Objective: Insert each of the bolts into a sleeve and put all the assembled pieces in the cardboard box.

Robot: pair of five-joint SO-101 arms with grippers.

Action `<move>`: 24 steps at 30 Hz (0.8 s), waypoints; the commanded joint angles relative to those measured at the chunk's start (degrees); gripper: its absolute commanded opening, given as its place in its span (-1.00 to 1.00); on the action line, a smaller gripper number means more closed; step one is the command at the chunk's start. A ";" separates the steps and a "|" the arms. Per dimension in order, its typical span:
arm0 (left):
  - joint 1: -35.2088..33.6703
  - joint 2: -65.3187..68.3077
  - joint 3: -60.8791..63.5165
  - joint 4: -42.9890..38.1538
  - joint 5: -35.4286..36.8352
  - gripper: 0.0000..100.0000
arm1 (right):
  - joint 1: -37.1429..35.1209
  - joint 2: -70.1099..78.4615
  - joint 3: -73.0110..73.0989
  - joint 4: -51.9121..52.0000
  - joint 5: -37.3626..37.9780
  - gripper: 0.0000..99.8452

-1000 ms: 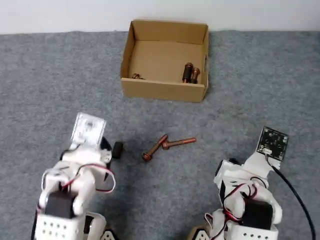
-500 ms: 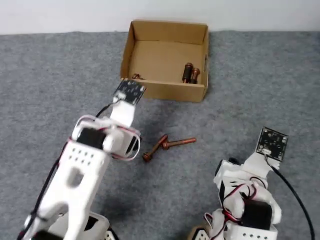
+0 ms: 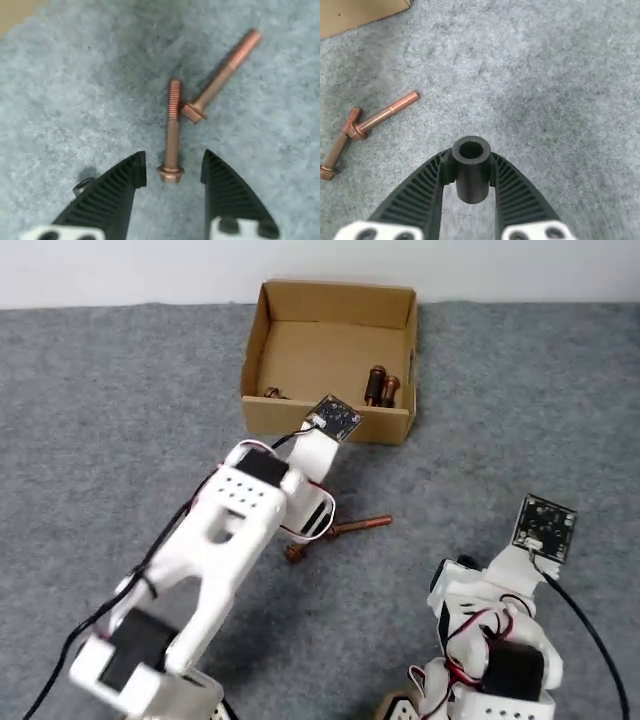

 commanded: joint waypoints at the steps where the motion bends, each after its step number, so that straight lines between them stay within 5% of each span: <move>1: 0.09 5.19 -4.62 0.53 0.26 -0.62 | 0.48 -3.38 0.53 -1.80 0.53 -0.98; 8: 0.09 13.71 -6.81 0.62 0.26 -0.64 | 0.31 -7.52 1.67 -2.42 0.62 -0.98; 15: 0.09 16.44 -7.60 1.23 0.18 -0.98 | 0.22 -7.52 1.67 -2.42 0.62 -0.98; 24: -3.08 13.63 -18.07 14.77 2.02 -0.99 | 0.31 -7.52 1.76 -2.42 0.62 -0.98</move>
